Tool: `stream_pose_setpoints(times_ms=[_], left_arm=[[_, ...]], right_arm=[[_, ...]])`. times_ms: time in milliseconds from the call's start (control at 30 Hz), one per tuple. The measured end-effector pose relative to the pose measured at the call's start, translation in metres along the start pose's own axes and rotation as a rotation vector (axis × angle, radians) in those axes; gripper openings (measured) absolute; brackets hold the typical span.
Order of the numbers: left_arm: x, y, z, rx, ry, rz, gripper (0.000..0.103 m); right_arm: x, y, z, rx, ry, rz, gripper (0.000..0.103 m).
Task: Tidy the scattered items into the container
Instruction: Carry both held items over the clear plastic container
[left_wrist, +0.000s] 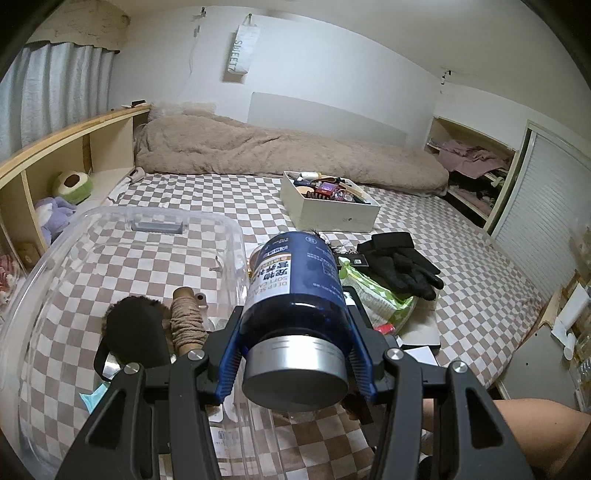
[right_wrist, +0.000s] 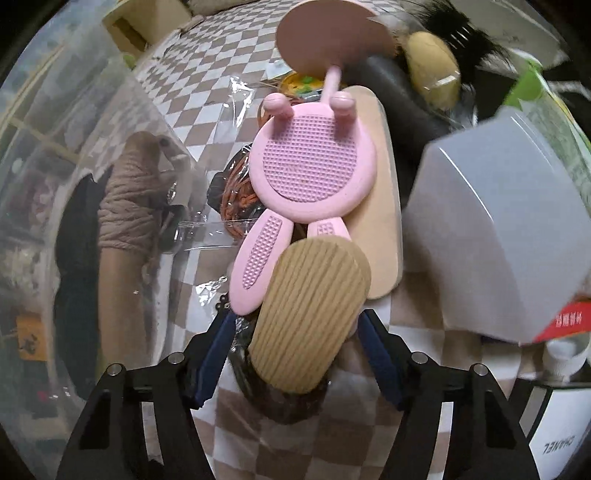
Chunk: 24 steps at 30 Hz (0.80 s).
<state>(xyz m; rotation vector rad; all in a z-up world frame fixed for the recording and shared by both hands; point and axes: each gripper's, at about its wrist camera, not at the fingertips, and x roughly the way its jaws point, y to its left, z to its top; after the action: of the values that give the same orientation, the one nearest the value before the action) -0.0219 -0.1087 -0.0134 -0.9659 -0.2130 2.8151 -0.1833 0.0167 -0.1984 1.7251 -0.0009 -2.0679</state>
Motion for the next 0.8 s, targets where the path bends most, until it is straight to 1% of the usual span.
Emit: stream_pose_setpoints(times_ms=[67, 233, 300, 433, 667, 733, 800], left_arm=[[0.000, 0.000, -0.001, 0.000, 0.002, 0.001, 0.051], [0.000, 0.001, -0.003, -0.002, 0.006, 0.005, 0.051], [-0.001, 0.002, -0.003, -0.005, 0.006, 0.009, 0.051], [-0.002, 0.004, -0.004, -0.016, 0.003, 0.017, 0.052], [-0.005, 0.010, -0.003, -0.034, -0.007, 0.035, 0.052], [-0.007, 0.011, -0.003, -0.033, -0.012, 0.041, 0.052], [-0.009, 0.014, -0.003, -0.034, -0.017, 0.053, 0.051]], right_arm=[[0.002, 0.001, -0.001, -0.015, 0.006, -0.026, 0.054], [-0.007, 0.002, 0.000, -0.079, -0.002, -0.052, 0.052], [-0.017, 0.003, -0.002, -0.095, -0.016, -0.045, 0.052], [-0.041, 0.000, -0.004, -0.102, -0.057, -0.019, 0.052], [-0.097, -0.015, -0.009, -0.058, -0.151, 0.065, 0.052], [-0.113, -0.013, -0.007, -0.049, -0.177, 0.098, 0.052], [-0.132, -0.008, -0.009, -0.067, -0.216, 0.118, 0.052]])
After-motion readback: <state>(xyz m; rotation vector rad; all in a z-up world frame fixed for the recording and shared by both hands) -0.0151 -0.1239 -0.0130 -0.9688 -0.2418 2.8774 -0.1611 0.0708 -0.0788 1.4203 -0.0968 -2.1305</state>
